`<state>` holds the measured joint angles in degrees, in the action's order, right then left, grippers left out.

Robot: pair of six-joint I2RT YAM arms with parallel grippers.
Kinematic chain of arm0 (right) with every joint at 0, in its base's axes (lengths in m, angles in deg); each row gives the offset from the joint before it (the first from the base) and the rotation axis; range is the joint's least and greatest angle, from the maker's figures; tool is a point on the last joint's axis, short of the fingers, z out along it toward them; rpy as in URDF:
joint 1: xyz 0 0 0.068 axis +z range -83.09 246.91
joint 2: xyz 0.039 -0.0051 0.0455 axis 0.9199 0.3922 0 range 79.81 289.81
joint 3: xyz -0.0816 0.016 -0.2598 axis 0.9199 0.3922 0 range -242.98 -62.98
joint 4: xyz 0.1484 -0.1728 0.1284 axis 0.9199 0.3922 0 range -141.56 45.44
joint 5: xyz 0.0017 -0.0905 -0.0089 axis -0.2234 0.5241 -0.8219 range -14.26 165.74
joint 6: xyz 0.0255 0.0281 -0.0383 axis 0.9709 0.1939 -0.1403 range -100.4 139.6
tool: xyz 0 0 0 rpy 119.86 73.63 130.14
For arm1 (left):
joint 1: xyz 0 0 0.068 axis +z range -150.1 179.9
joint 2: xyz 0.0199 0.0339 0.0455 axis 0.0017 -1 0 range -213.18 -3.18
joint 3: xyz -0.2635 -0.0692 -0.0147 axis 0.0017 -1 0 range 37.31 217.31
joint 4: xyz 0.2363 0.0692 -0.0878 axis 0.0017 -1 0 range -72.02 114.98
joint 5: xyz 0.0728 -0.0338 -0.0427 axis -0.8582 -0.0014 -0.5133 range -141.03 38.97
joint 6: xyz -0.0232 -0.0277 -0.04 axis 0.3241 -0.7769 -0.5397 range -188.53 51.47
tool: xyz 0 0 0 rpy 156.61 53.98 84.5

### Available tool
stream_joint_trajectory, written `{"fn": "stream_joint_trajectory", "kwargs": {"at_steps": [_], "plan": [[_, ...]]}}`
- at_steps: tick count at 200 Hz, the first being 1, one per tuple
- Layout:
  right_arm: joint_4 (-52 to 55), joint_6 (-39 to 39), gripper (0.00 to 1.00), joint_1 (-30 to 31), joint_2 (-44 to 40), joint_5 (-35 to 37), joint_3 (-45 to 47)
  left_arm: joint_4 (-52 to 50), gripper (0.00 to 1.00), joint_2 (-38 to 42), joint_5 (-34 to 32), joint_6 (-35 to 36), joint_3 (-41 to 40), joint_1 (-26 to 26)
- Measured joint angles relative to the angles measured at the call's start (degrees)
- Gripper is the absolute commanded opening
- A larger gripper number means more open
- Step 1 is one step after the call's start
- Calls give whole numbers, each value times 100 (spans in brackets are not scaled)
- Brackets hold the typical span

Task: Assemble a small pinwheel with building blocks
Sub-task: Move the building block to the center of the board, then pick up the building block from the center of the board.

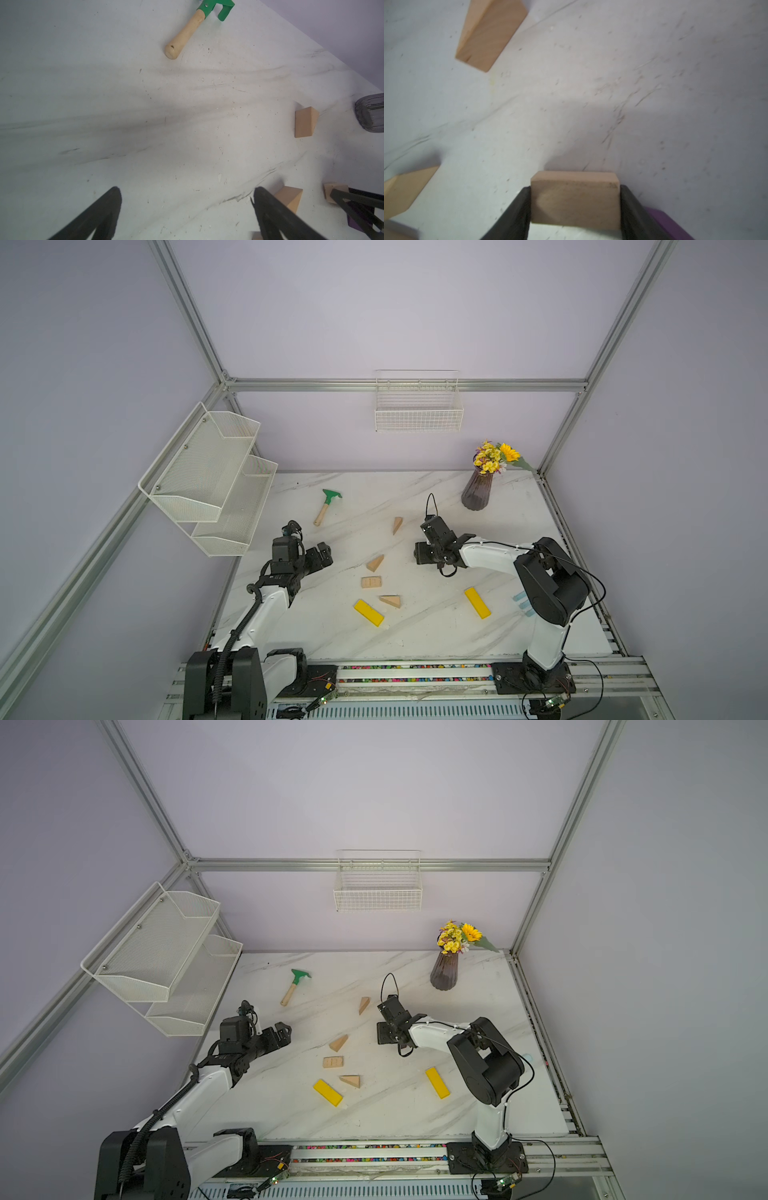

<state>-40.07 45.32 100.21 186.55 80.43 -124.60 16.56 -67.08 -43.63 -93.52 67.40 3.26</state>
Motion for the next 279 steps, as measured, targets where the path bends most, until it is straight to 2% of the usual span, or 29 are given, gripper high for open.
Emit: {"fn": "stream_joint_trajectory", "kwargs": {"at_steps": [31, 80, 97, 118, 145, 151, 191, 211, 238, 279], "plan": [[11, -225, 46, -289, 225, 74, -273, -2, 100, 0, 13, -9, 0, 0], [22, -400, 51, -85, 621, -31, -809, -2, 100, 0, 13, -103, 0, 0], [48, -424, 56, 90, 804, -74, -1062, -2, 100, 0, 15, -105, 0, 0], [44, -446, 68, 260, 977, -136, -1307, -20, 100, 0, 13, -120, 0, 0], [140, -461, 75, 361, 984, -173, -1360, -63, 100, 20, 11, -142, 2, 0], [199, -470, 80, 363, 977, -177, -1381, -90, 100, 28, 9, -144, 9, 0], [787, -503, 84, 481, 704, -144, -1412, -376, 100, 74, -114, -232, 249, 0], [1032, -442, 84, 776, 474, -142, -1475, -566, 100, 153, -365, -348, 387, 0], [1119, -160, 84, 1504, 374, -208, -1685, -841, 100, 238, -774, -444, 562, 0], [1381, 310, 84, 2511, 850, -306, -2310, -1163, 100, 240, -1137, -492, 767, 2]]}}
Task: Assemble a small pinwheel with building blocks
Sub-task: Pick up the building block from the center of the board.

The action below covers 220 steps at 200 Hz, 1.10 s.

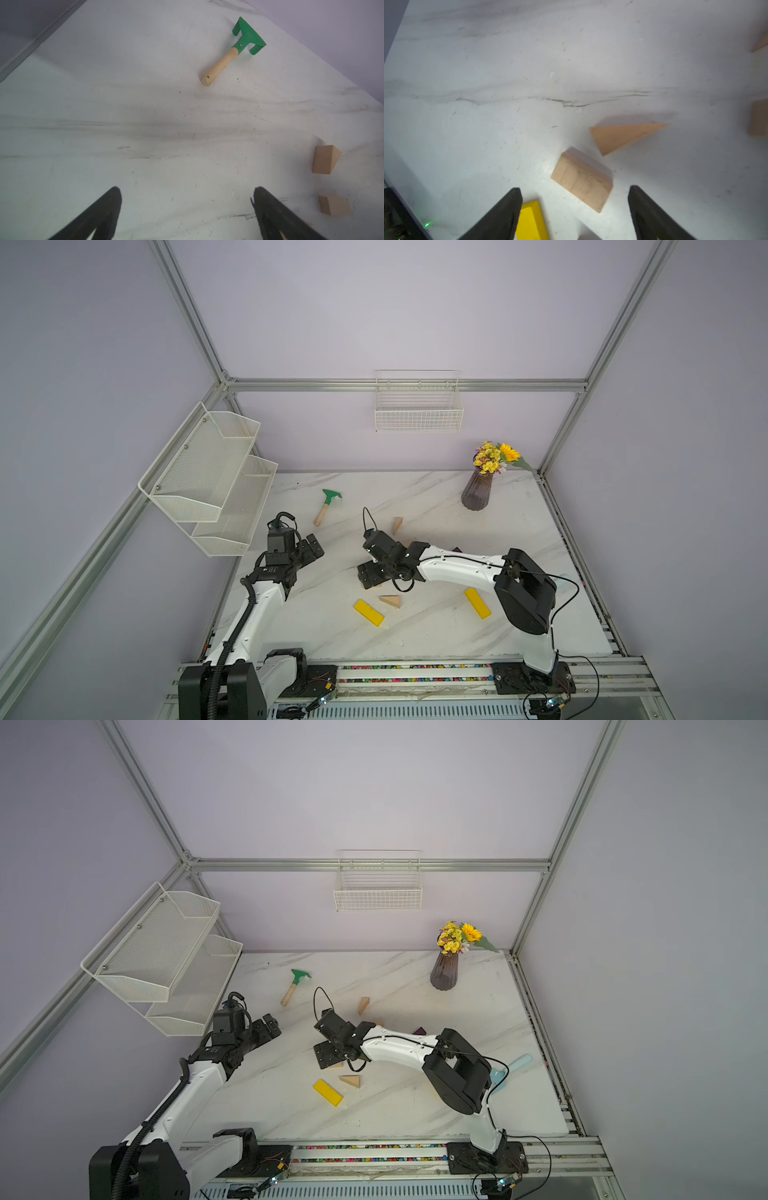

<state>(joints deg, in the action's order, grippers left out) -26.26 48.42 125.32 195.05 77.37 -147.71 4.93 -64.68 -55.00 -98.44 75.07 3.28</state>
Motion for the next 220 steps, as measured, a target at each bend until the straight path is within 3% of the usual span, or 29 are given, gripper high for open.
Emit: {"fn": "stream_joint_trajectory", "kwargs": {"at_steps": [184, 220], "plan": [[1228, 737, 82, 140, 957, 787, -927, -13, 100, 195, -13, 11, -205, 4], [1250, 699, 72, 149, 1069, 798, -1086, 7, 100, 188, 13, 11, -210, 4]]}}
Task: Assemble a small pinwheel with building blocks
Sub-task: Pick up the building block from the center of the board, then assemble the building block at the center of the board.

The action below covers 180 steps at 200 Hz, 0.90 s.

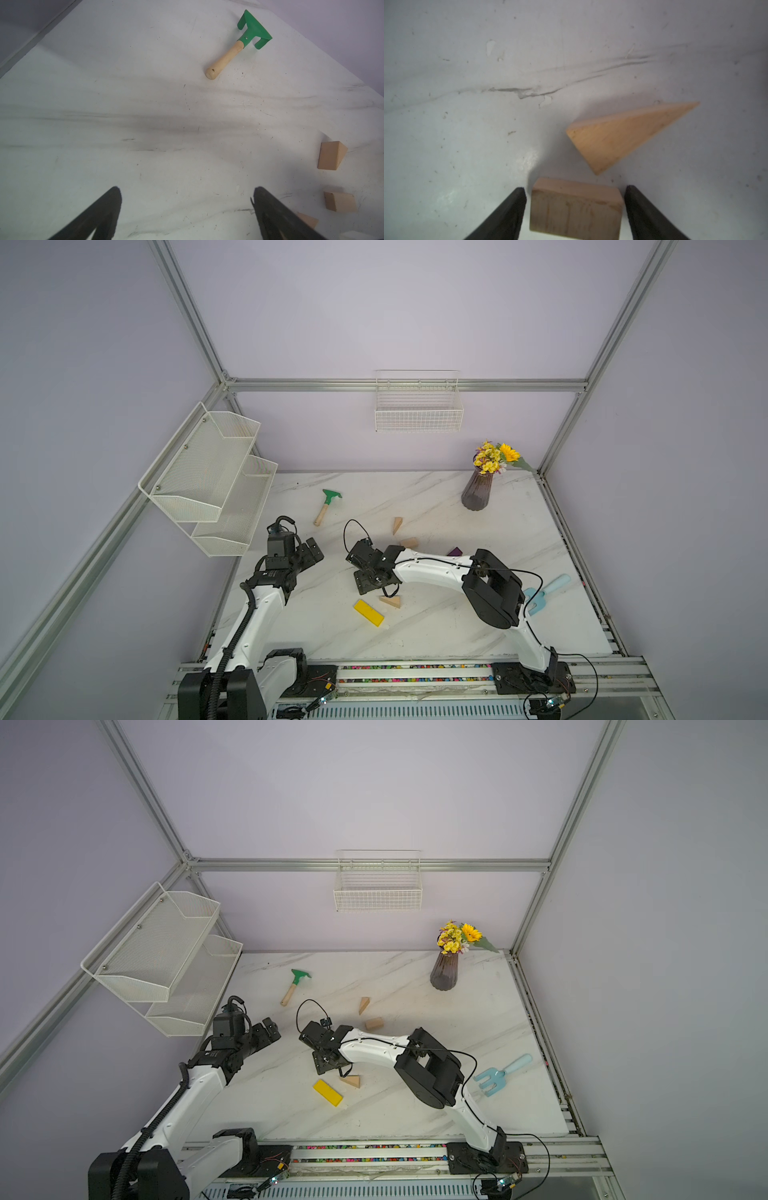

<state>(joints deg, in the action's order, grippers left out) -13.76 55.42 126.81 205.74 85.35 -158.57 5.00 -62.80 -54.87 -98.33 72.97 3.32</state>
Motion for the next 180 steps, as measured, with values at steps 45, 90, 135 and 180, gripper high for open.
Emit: {"fn": "stream_joint_trajectory", "kwargs": {"at_steps": [45, 90, 135, 180], "plan": [[-219, 68, 63, -28, -166, 107, 343, 24, 100, -2, 22, 0, 0, 0], [-621, 142, 62, -560, -955, 98, 1556, 63, 100, -13, 61, -2, -90, 0], [-970, -46, 62, -1381, -1119, 101, 1882, 85, 100, -42, 66, 0, -92, 0], [-1137, -376, 62, -1738, -946, 105, 1703, 107, 100, -42, 66, 2, -92, 0]]}}
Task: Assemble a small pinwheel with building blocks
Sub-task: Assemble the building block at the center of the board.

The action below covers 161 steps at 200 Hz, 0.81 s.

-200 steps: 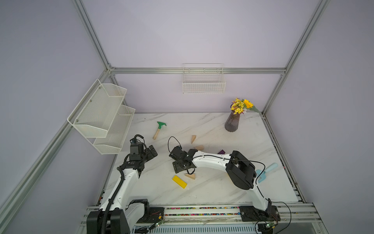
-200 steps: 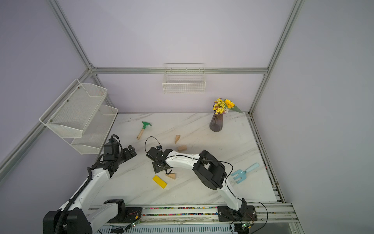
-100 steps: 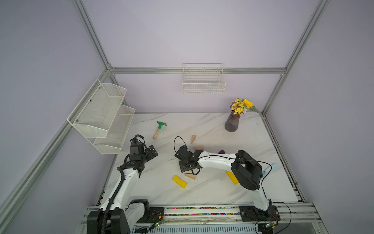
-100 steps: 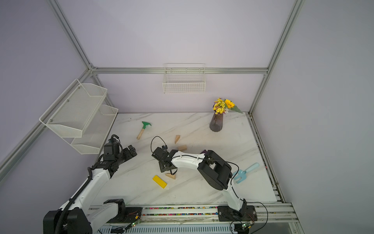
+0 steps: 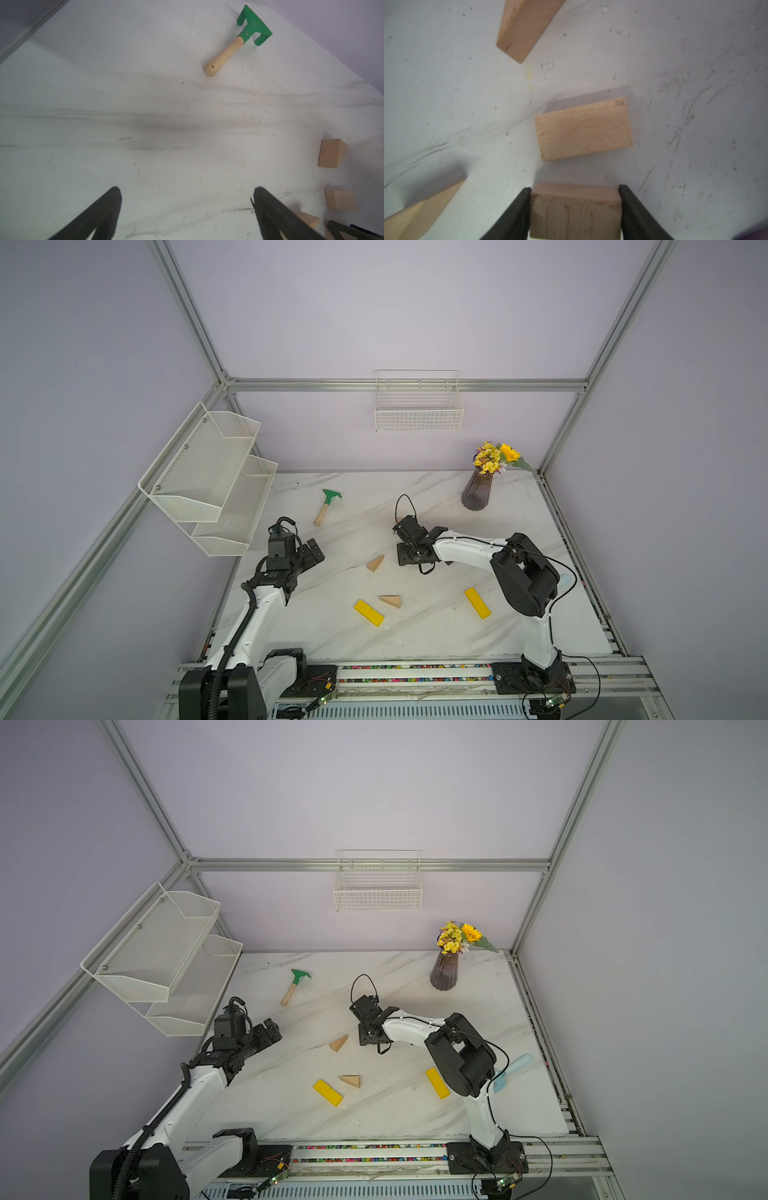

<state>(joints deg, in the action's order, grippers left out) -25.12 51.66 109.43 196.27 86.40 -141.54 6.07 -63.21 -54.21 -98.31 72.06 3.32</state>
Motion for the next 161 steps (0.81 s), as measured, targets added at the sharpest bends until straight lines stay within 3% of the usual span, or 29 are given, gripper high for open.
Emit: {"fn": "stream_joint_trajectory", "kwargs": {"at_steps": [94, 161], "plan": [[-262, -262, 64, -284, 304, 0, -321, 50, 100, -4, 7, 33, 0, 0], [-341, -304, 74, -306, 365, 28, -380, 79, 100, -39, 22, 37, 0, 0]]}}
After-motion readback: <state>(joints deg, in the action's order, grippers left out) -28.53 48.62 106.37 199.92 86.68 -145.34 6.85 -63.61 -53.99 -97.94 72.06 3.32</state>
